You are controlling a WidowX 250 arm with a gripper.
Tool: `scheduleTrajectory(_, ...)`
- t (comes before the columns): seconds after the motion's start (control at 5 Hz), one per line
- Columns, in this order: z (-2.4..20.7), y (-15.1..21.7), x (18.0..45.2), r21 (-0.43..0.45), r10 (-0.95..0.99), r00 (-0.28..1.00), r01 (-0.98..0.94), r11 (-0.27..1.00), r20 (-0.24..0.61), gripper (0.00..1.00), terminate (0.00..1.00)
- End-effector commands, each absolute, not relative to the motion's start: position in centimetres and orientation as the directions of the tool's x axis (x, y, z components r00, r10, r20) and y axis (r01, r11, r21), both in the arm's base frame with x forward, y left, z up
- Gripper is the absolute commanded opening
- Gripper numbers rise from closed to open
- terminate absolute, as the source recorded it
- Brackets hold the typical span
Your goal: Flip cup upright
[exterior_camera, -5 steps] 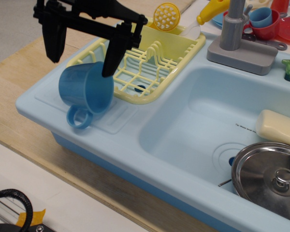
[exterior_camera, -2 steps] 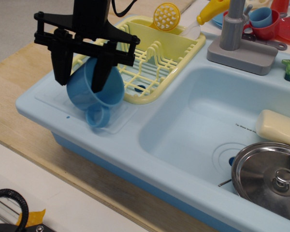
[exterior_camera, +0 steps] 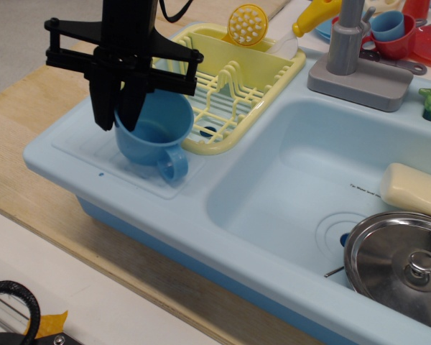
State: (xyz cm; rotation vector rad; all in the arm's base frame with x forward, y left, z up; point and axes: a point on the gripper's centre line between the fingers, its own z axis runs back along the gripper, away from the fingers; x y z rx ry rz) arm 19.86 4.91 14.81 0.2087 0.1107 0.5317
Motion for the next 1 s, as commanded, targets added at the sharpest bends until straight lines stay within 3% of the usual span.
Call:
scheduleTrajectory(0.0,15.46,5.42,19.78,0.193,0.535,0.844,-0.519,0.833,-0.04,0.0,0.0)
scheduleTrajectory(0.2,15.28,5.75,19.35,0.185,0.577,0.814,-0.558,0.809,-0.067,1.0,0.0)
scheduleTrajectory(0.4,14.85,6.01,19.38,0.108,0.552,0.826,-0.542,0.834,-0.114,1.0,0.0)
scheduleTrajectory(0.6,14.85,6.01,19.38,0.108,0.552,0.826,-0.542,0.834,-0.114,1.0,0.0)
scheduleTrajectory(0.8,14.85,6.01,19.38,0.108,0.552,0.826,-0.542,0.834,-0.114,1.0,1.0)
